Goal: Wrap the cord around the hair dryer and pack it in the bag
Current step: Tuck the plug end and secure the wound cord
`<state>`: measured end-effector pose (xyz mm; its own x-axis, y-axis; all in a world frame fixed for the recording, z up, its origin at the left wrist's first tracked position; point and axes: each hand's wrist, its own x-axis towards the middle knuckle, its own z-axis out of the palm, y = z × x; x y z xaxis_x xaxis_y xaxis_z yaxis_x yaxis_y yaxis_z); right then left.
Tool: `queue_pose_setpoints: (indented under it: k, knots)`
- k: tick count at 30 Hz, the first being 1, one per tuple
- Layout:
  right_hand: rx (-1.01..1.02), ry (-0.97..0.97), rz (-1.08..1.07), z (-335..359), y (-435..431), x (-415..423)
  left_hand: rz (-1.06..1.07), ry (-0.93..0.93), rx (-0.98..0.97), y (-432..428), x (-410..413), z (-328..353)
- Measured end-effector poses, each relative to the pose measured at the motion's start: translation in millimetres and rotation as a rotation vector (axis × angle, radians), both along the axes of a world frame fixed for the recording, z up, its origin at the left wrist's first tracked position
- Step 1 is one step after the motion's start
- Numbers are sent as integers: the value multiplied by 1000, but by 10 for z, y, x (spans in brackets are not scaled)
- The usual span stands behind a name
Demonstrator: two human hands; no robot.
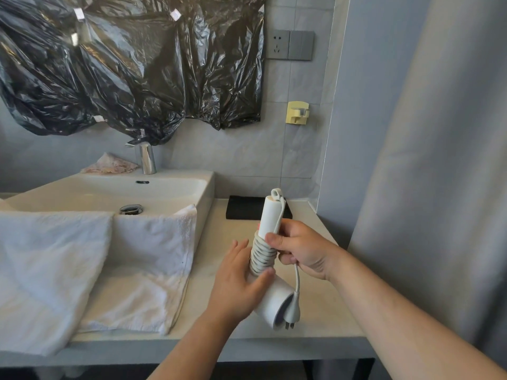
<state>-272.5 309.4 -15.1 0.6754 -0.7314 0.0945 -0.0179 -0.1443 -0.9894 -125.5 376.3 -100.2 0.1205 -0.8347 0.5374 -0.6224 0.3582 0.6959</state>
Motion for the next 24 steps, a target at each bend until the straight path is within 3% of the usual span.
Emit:
queue_pose_setpoints:
  k: [4,14,24]
  knots:
    - [-7,54,1,-161,-52,-6,-10,79,96,-77,-21,-238]
    - [-201,183,50,-213,-83,-60,20,33,15,-138,-19,-413]
    - [-343,183,-171,-346,-60,-54,156,-20,47,-126,-142,-362]
